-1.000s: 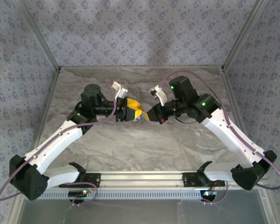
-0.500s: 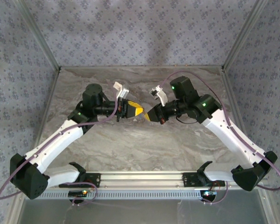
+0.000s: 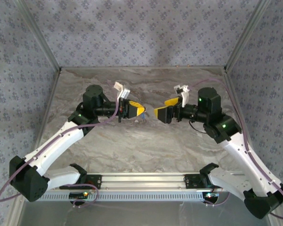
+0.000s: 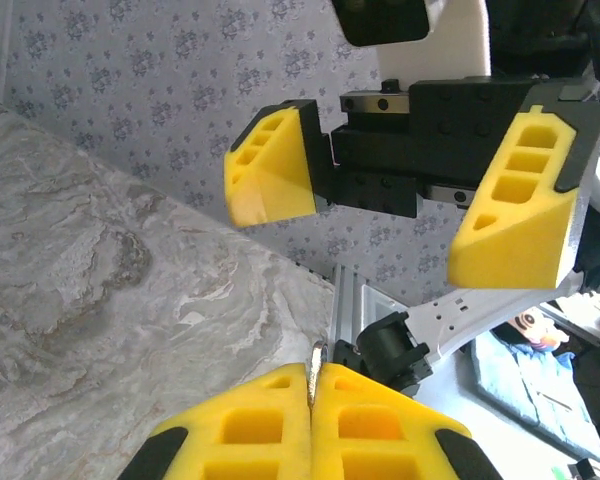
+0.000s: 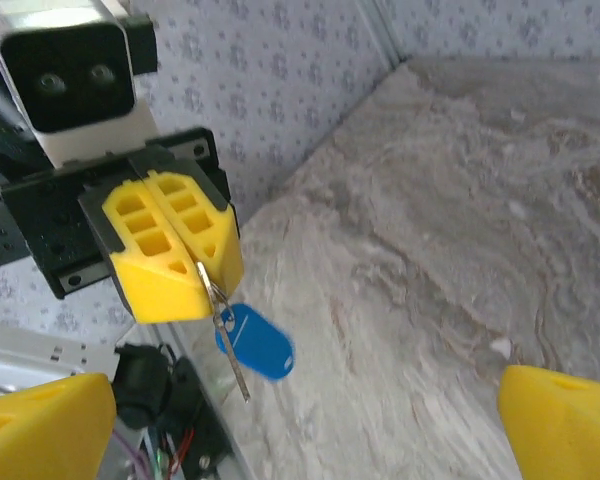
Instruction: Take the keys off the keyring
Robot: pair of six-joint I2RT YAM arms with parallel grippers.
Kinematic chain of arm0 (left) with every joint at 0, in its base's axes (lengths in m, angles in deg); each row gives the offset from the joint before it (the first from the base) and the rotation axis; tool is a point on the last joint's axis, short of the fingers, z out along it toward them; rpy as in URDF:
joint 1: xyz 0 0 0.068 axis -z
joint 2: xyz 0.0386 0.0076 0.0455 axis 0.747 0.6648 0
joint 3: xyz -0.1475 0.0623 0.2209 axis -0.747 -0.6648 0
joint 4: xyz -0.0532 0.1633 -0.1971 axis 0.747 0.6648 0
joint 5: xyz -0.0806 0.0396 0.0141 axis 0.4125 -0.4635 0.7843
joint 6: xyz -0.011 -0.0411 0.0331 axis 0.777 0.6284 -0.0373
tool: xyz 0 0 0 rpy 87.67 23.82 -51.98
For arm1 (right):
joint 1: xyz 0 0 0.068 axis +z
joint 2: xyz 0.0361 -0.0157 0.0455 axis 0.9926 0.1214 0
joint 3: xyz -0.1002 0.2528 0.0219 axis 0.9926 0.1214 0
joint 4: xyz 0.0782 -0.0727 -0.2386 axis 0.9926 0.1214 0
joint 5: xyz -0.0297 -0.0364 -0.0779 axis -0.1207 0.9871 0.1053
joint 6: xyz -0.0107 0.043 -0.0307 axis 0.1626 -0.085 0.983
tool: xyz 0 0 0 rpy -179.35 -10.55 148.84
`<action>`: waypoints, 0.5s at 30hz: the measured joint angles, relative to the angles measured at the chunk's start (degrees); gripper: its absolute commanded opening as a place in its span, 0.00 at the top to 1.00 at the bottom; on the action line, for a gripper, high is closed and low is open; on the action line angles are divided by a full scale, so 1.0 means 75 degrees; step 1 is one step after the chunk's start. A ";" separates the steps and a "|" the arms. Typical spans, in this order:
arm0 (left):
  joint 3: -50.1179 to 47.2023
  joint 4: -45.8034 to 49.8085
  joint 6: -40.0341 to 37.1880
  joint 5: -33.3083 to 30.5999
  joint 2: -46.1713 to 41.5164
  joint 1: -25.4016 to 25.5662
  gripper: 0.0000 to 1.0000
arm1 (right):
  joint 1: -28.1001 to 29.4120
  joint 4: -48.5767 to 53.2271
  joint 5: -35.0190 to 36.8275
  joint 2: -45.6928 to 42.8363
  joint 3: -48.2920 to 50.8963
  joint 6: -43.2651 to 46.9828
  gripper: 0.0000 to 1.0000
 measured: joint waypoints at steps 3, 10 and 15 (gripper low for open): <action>-0.0003 -0.0061 0.0058 -0.0073 0.0000 0.0003 0.99 | 0.0029 -0.0933 0.0015 0.0064 0.0364 -0.0236 0.24; -0.0044 -0.0443 0.0265 -0.0245 -0.0131 0.0000 0.98 | 0.0551 -0.2506 -0.0411 0.0571 0.0708 -0.0621 0.46; -0.0044 -0.0545 0.0315 -0.0280 -0.0236 0.0000 0.98 | 0.0935 -0.3115 -0.0758 0.0769 0.0761 -0.0650 0.49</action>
